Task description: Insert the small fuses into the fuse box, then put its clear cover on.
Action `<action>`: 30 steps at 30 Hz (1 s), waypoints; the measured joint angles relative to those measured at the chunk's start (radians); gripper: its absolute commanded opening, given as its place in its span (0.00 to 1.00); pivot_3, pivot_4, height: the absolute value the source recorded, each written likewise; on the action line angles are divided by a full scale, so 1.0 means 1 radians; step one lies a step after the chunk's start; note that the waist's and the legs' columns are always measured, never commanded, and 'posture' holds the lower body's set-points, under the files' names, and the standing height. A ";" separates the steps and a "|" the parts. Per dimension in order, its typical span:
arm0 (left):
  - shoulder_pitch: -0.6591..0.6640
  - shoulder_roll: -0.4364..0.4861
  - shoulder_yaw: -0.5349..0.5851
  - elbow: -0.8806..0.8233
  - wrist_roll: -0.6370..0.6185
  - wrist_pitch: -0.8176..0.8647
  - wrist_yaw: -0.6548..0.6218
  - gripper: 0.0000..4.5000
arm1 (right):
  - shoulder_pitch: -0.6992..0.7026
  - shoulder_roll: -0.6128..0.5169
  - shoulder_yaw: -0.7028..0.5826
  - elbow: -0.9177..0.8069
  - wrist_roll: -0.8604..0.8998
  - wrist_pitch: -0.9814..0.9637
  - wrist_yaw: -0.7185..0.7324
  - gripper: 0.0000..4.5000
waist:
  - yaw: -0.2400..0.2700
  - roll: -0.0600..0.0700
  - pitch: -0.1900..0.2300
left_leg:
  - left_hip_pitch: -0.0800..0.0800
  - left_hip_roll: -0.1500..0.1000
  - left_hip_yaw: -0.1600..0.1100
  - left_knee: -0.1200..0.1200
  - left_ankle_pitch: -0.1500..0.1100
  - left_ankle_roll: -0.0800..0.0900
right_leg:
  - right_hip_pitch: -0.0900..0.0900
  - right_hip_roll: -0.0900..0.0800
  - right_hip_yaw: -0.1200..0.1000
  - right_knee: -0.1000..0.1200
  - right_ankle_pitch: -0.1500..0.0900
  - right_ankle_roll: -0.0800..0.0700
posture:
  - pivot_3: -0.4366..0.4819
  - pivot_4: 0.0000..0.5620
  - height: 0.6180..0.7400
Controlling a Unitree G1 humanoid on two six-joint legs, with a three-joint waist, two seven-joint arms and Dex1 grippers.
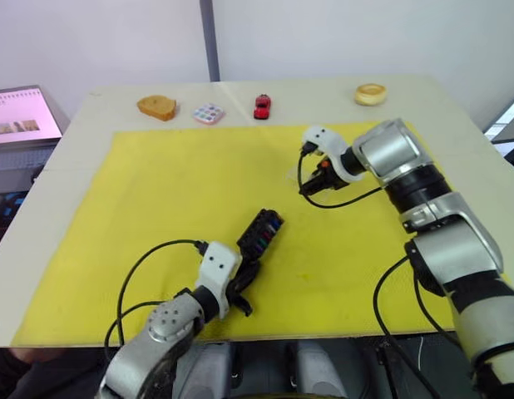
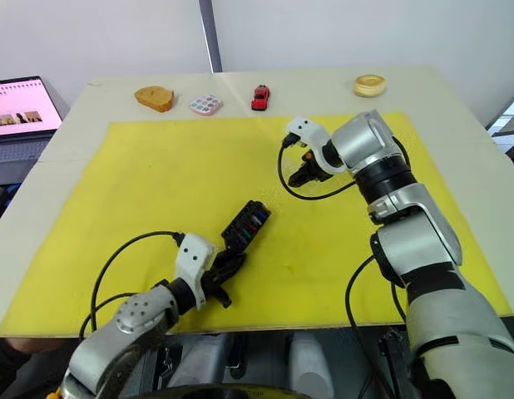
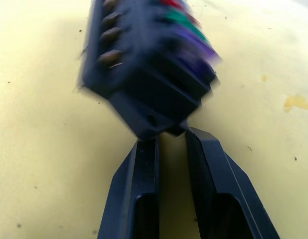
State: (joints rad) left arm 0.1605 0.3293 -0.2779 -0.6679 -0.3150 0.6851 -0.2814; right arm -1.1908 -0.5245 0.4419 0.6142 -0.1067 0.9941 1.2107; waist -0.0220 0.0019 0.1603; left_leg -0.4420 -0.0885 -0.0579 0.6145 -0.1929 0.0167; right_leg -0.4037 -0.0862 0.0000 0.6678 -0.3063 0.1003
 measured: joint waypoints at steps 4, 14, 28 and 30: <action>0.026 0.008 0.033 -0.008 -0.026 -0.001 -0.020 0.31 | 0.030 -0.007 0.000 -0.049 0.015 0.026 -0.009 0.37 | -0.001 0.000 0.000 | 0.000 0.000 0.000 0.000 0.000 0.000 | 0.000 0.000 0.000 0.000 0.000 0.000 | 0.48 0.27 1.00; 0.143 0.043 0.037 -0.081 0.021 -0.063 0.003 0.79 | 0.050 -0.042 0.000 -0.115 0.055 0.062 -0.033 0.37 | 0.003 0.000 0.000 | 0.000 0.000 0.000 0.000 0.000 0.000 | 0.000 0.000 0.000 0.000 0.000 0.000 | 0.48 0.27 1.00; 0.097 0.057 0.091 0.037 0.133 -0.243 0.000 0.99 | 0.066 -0.052 0.002 -0.161 0.091 0.076 -0.038 0.37 | 0.012 0.000 0.000 | 0.000 0.000 0.000 0.001 0.000 0.000 | 0.000 -0.001 0.000 0.000 0.000 0.000 | 0.48 0.27 1.00; 0.078 0.058 0.087 0.057 0.137 -0.255 -0.011 0.99 | 0.066 -0.052 0.002 -0.162 0.092 0.081 -0.041 0.37 | 0.013 0.000 0.000 | 0.000 0.000 0.000 0.001 0.000 0.000 | 0.000 -0.001 0.000 0.000 0.000 0.000 | 0.48 0.27 1.00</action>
State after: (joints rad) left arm 0.2383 0.3871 -0.1911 -0.6107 -0.1781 0.4297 -0.2921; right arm -1.1246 -0.5764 0.4442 0.4521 -0.0148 1.0751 1.1699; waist -0.0089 0.0021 0.1602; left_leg -0.4420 -0.0886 -0.0580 0.6154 -0.1932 0.0169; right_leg -0.4032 -0.0869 0.0000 0.6677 -0.3063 0.1002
